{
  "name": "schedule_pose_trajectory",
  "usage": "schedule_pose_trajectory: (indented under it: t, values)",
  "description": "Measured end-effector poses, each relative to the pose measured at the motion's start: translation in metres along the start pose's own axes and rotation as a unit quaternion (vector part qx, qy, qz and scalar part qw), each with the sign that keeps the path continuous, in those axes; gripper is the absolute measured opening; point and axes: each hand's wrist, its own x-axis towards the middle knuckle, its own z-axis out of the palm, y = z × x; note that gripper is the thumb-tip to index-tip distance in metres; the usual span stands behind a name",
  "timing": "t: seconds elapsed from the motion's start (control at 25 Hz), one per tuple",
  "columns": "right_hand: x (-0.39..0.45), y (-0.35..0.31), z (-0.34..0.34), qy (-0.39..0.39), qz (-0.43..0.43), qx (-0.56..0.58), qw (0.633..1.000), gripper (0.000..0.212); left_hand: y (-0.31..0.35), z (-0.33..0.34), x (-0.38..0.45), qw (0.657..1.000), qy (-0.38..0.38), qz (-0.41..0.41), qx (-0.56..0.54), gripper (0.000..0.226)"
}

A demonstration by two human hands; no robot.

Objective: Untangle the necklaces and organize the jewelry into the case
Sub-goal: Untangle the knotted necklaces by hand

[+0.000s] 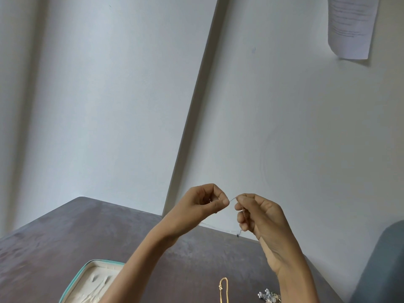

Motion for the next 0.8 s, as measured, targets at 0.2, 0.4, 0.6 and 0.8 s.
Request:
schedule_pose_trajectory:
  t: [0.2,0.4,0.6,0.8]
  values:
    - [0.0033,0.0054,0.0018,-0.004,0.001,-0.03,1.0,0.019,-0.0057,0.0007,0.0037,0.998,0.039,0.048,0.021,0.005]
    - [0.0046,0.0068,0.001,-0.003,-0.002,-0.028,1.0,0.011,-0.0097,0.0002,0.0051,0.989,0.085,0.054,0.109,0.016]
    - [0.0032,0.0069,-0.0002,0.007,-0.012,-0.092,0.996,0.013,-0.0093,0.0065,0.0038,0.986,0.073,0.047,0.141,0.014]
    - [0.002,0.0054,-0.0026,0.001,-0.022,-0.107,0.994,0.014,-0.0022,0.0043,0.0012,0.995,0.054,0.011,0.078,0.014]
